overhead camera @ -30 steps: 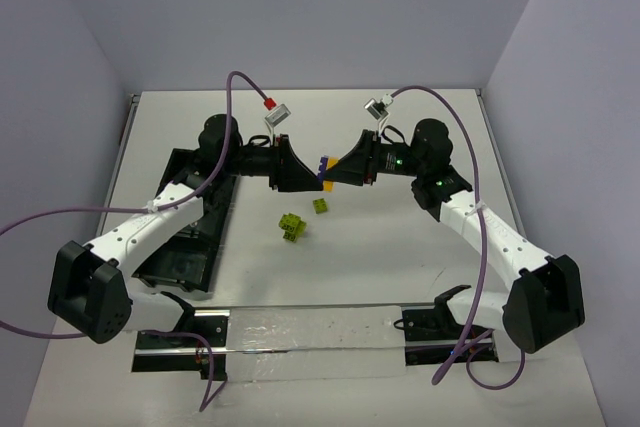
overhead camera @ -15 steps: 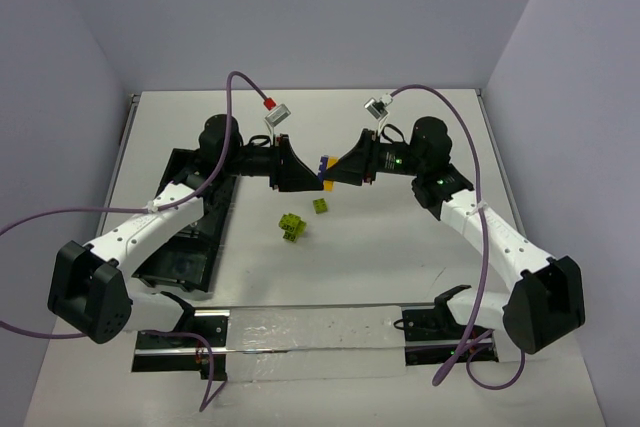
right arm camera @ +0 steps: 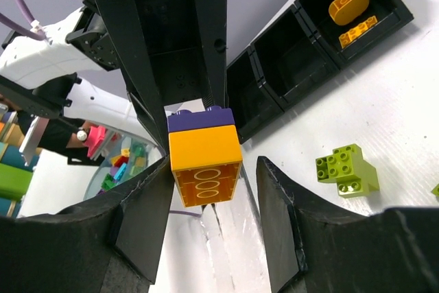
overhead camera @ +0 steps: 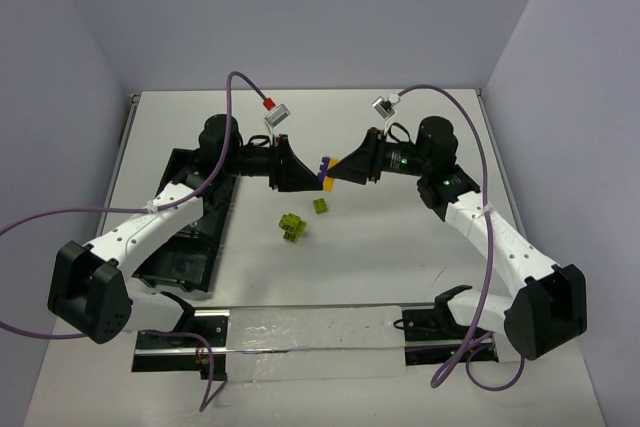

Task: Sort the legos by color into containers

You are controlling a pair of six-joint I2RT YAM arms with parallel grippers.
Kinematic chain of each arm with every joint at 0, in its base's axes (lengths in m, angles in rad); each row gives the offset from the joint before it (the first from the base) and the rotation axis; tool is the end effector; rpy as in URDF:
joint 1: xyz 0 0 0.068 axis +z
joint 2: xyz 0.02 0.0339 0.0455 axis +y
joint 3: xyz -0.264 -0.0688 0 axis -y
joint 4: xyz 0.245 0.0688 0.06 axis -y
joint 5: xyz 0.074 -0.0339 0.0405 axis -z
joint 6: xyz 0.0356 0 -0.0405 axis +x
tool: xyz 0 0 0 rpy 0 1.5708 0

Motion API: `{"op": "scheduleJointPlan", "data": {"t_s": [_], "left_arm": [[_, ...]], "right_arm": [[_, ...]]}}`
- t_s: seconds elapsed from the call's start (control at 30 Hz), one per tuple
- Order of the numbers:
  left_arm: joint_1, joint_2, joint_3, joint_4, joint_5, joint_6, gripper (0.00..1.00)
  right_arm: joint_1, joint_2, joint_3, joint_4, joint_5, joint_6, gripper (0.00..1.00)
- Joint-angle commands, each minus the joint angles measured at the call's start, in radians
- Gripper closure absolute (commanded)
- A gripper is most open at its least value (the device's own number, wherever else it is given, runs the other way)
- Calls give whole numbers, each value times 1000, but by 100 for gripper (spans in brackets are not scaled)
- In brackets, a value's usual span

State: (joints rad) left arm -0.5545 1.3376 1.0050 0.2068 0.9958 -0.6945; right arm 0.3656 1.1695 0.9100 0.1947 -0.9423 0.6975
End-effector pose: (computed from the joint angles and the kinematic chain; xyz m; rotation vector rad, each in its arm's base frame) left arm 0.2417 -0.1848 0.3354 0.7278 1.8390 -1.7058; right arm 0.2361 0.1212 0.3455 -0.5130 1.7874 1.5341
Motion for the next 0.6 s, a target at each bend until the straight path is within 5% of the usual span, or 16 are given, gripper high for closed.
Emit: {"op": "scheduleJointPlan", "data": {"t_s": [0.0, 0.1, 0.17, 0.3, 0.57], "left_arm": [[4, -24, 3, 54, 31, 8, 100], [4, -22, 3, 60, 33, 5, 100], [4, -23, 3, 62, 32, 3, 100], [6, -31, 6, 45, 21, 14, 100], [62, -81, -8, 13, -13, 26, 100]], "right_arm": [[-14, -33, 10, 31, 6, -4, 37], [-14, -33, 4, 41, 3, 1, 39], [-14, -37, -2, 52, 4, 4, 52], [-14, -42, -7, 45, 13, -4, 97], [-28, -65, 35, -172, 98, -164, 100]]}}
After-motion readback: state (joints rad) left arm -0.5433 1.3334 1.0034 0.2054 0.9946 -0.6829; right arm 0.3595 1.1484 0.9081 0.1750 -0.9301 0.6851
